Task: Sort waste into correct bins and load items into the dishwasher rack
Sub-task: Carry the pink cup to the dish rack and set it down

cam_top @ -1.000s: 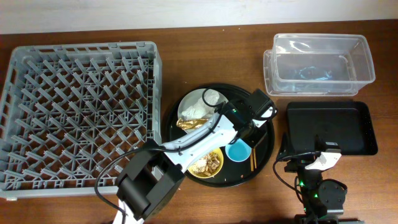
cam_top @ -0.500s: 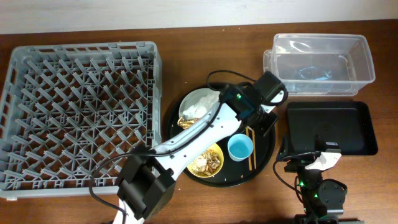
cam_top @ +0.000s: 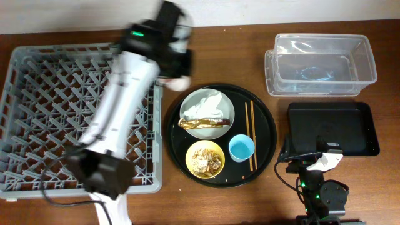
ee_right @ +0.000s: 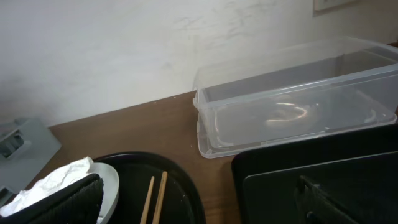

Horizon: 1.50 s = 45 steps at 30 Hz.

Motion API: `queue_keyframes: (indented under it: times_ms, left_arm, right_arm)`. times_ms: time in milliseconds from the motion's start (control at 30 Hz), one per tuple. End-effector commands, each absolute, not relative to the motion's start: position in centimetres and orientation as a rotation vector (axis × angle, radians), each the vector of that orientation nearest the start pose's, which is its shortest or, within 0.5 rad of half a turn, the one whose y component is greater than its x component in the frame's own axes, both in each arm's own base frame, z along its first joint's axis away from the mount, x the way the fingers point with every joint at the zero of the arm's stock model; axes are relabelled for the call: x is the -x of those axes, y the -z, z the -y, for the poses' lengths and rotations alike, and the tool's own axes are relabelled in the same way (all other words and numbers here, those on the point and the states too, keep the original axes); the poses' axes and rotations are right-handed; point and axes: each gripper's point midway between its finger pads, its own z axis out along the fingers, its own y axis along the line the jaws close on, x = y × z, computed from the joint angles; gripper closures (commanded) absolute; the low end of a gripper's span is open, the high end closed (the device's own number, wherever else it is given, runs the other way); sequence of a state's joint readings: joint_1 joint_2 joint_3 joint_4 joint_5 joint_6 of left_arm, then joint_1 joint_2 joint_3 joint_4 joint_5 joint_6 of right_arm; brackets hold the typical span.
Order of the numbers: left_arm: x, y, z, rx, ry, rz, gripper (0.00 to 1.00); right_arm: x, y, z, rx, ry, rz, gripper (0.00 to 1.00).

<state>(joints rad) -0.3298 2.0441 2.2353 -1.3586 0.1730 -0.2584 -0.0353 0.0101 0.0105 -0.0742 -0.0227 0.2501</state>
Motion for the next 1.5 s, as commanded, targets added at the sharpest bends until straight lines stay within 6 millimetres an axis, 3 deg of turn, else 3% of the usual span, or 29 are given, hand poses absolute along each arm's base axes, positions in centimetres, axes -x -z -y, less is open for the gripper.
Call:
queue_keyframes:
  times_ms: [0, 33, 267, 433, 600, 733, 933, 1067, 1267, 1467]
  left_arm:
    - [-43.9, -25.9, 10.5, 0.128, 0.543, -2.734, 1.0]
    - [-44.2, -25.8, 8.0, 0.215, 0.574, -2.727, 1.0]
    - [-44.6, -25.5, -1.4, 0.534, 0.801, -2.627, 1.0]
    - [-43.6, -24.7, -4.2, 0.558, 1.123, -2.512, 1.0]
    - [-42.7, -22.8, -6.5, 0.62, 1.315, -2.395, 1.0]
    - [-42.7, -22.3, -8.7, 0.626, 1.499, -2.184, 1.0]
    - [-42.0, -21.2, -8.9, 0.571, 1.701, -1.978, 1.0]
    - [-42.1, -19.5, -8.1, 0.517, 1.688, -1.984, 1.0]
    - [-42.6, -17.2, -8.9, 0.537, 1.543, -2.074, 1.0]
    - [-42.8, -17.0, -8.1, 0.518, 1.548, -2.087, 1.0]
  right_arm:
    - [-24.6, -15.6, 0.4, -0.206, -0.177, -1.638, 0.01]
    - [-24.6, -15.6, 0.4, -0.206, -0.177, -1.638, 0.01]
    - [-24.6, -15.6, 0.4, -0.206, -0.177, -1.638, 0.01]
    - [-24.6, -15.6, 0.4, -0.206, -0.177, -1.638, 0.01]
    - [-24.6, -15.6, 0.4, -0.206, -0.177, -1.638, 0.02]
    - [-24.6, -15.6, 0.4, -0.206, -0.177, -1.638, 0.01]
    - [-24.6, -15.6, 0.4, -0.206, -0.177, -1.638, 0.01]
    - [-24.6, -15.6, 0.4, -0.206, -0.177, -1.638, 0.01]
    - [-24.6, -15.6, 0.4, -0.206, -0.177, -1.638, 0.01]
    - [-24.6, -15.6, 0.4, -0.206, -0.177, -1.638, 0.01]
